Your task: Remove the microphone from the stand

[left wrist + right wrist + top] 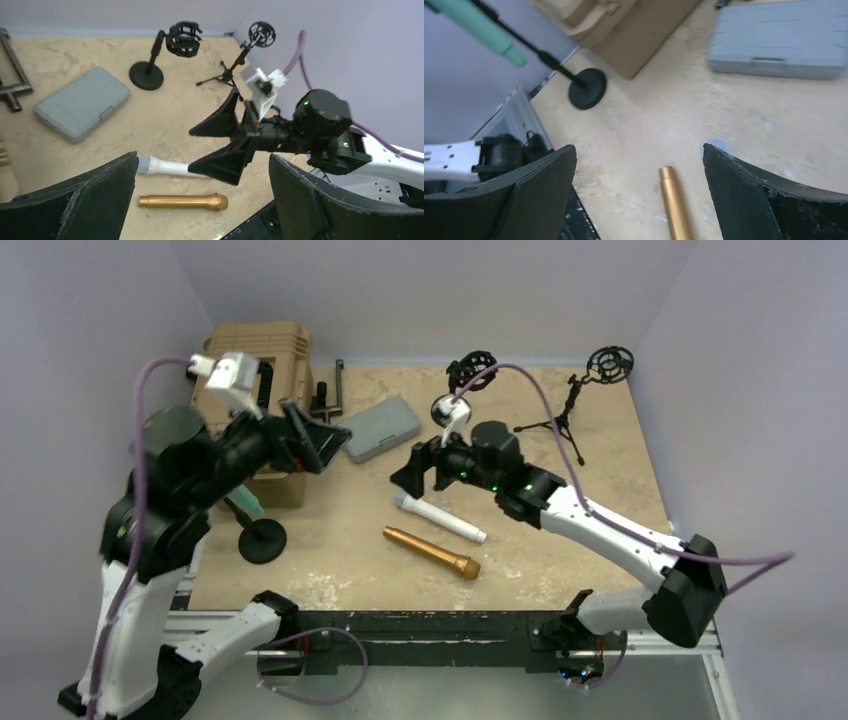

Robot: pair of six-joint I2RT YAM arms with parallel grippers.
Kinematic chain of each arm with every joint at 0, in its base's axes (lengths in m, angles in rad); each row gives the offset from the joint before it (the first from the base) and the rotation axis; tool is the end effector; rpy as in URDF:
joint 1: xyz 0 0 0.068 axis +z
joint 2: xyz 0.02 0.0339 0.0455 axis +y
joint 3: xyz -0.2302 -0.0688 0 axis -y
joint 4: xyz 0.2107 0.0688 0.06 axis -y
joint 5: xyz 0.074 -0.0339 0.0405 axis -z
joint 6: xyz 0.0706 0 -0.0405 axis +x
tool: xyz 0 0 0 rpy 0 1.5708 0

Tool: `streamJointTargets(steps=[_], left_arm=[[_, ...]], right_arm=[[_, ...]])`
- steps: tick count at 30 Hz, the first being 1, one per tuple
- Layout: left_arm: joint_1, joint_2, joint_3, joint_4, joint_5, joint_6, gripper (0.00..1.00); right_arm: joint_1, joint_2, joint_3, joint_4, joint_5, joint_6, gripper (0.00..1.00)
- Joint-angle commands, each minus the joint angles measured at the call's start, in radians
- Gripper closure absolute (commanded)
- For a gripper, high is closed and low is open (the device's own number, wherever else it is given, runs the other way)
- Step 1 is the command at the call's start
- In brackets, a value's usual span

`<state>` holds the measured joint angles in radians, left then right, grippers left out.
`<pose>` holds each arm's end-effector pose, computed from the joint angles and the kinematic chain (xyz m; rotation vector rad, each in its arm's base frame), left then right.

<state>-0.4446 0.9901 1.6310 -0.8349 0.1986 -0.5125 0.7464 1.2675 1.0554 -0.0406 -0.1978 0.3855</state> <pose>0.1450 -0.0845 0.4524 0.0882 1.8418 -0.8587 0.2171 0.2197 0.3117 -0.4912 1.8679 0.9611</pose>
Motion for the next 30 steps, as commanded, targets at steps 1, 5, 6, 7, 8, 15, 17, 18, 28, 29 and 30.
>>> streamJointTargets(steps=[1, 5, 6, 7, 8, 15, 17, 18, 28, 29, 30], left_arm=[[0.004, -0.186, -0.006, -0.113, -0.141, 0.095, 0.0], [0.004, -0.329, -0.022, -0.161, -0.304, 0.118, 0.0], [0.005, -0.362, -0.032, -0.164, -0.334, 0.119, 0.0], [0.004, -0.392, -0.043, -0.167, -0.357, 0.117, 0.0], [0.004, -0.415, -0.053, -0.17, -0.372, 0.116, 0.0], [0.006, -0.556, -0.139, -0.22, -0.482, 0.117, 0.04], [0.006, -0.594, -0.147, -0.239, -0.525, 0.137, 0.04], [0.006, -0.614, -0.148, -0.245, -0.547, 0.146, 0.04], [0.006, -0.751, -0.222, -0.282, -0.63, 0.182, 0.04], [0.006, -0.765, -0.236, -0.281, -0.634, 0.186, 0.04], [0.006, -0.774, -0.24, -0.284, -0.64, 0.19, 0.04]], right_arm=[[0.175, 0.087, 0.032, 0.286, 0.042, -0.011, 0.04], [0.325, 0.223, 0.079, 0.484, 0.135, -0.061, 0.04], [0.356, 0.271, 0.108, 0.507, 0.164, -0.069, 0.04], [0.383, 0.317, 0.143, 0.521, 0.184, -0.076, 0.04], [0.409, 0.378, 0.179, 0.539, 0.194, -0.086, 0.05], [0.537, 0.648, 0.472, 0.534, 0.278, -0.191, 0.1], [0.567, 0.699, 0.535, 0.499, 0.33, -0.237, 0.1], [0.577, 0.719, 0.558, 0.481, 0.355, -0.251, 0.1], [0.588, 0.862, 0.763, 0.365, 0.503, -0.266, 0.13], [0.589, 0.87, 0.785, 0.363, 0.502, -0.264, 0.14], [0.589, 0.881, 0.801, 0.36, 0.502, -0.263, 0.15]])
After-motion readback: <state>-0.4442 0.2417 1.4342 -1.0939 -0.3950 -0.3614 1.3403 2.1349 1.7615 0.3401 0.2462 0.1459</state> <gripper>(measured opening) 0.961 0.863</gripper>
